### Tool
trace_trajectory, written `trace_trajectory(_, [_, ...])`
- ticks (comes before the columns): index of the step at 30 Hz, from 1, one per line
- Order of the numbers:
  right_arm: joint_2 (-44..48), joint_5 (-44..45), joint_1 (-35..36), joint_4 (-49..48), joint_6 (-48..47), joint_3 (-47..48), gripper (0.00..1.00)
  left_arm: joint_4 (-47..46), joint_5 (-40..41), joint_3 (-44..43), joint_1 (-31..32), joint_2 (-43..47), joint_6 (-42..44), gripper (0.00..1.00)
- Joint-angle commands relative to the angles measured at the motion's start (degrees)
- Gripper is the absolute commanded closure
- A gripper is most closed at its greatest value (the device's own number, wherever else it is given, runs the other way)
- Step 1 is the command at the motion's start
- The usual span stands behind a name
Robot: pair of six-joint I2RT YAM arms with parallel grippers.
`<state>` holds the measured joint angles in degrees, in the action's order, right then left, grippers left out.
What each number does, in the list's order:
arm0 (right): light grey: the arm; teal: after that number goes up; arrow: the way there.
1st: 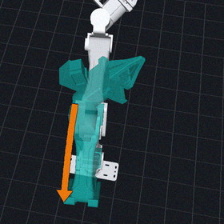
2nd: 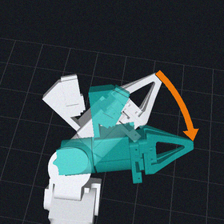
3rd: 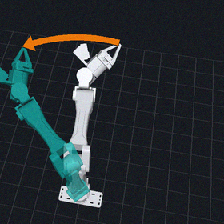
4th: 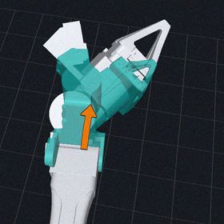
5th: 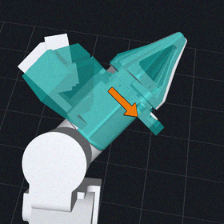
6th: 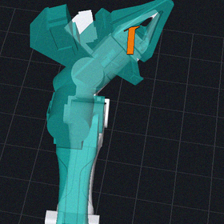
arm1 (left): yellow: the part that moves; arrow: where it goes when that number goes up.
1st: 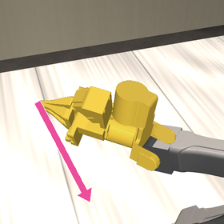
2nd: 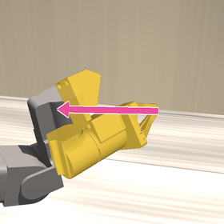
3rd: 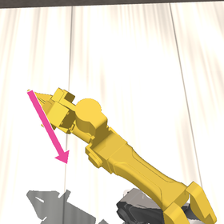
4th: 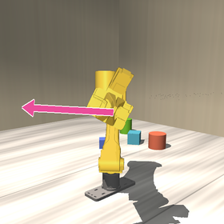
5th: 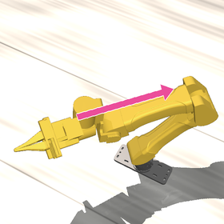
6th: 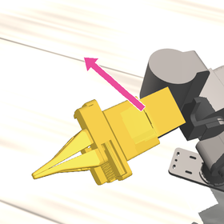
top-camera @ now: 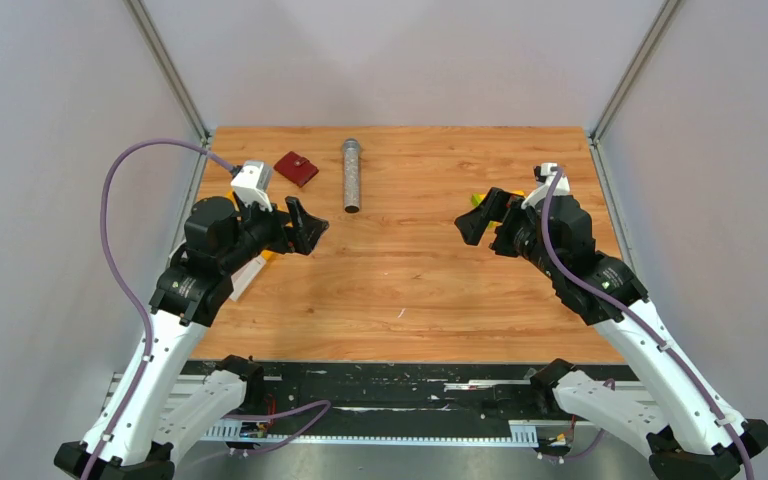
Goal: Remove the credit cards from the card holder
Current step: Move the card holder to the center of the board.
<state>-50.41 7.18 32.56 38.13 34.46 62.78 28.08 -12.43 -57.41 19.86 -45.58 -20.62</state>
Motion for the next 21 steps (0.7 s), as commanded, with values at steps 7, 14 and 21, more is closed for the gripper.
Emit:
trace_trajectory(7, [1.2, 0.2, 0.1, -0.5, 0.9, 0.0, 0.00, -3.1, 1.3, 0.1, 0.1, 0.9, -1.5, 0.00])
trace_trajectory(14, [1.7, 1.9, 0.1, 0.3, 2.1, -1.9, 0.00, -4.1, 8.1, 0.0, 0.1, -1.6, -4.4, 0.00])
trace_trajectory(21, [4.5, 6.4, 0.1, 0.7, 1.8, -5.1, 0.00, -3.7, 22.7, -6.5, -2.0, -12.8, -8.5, 0.02])
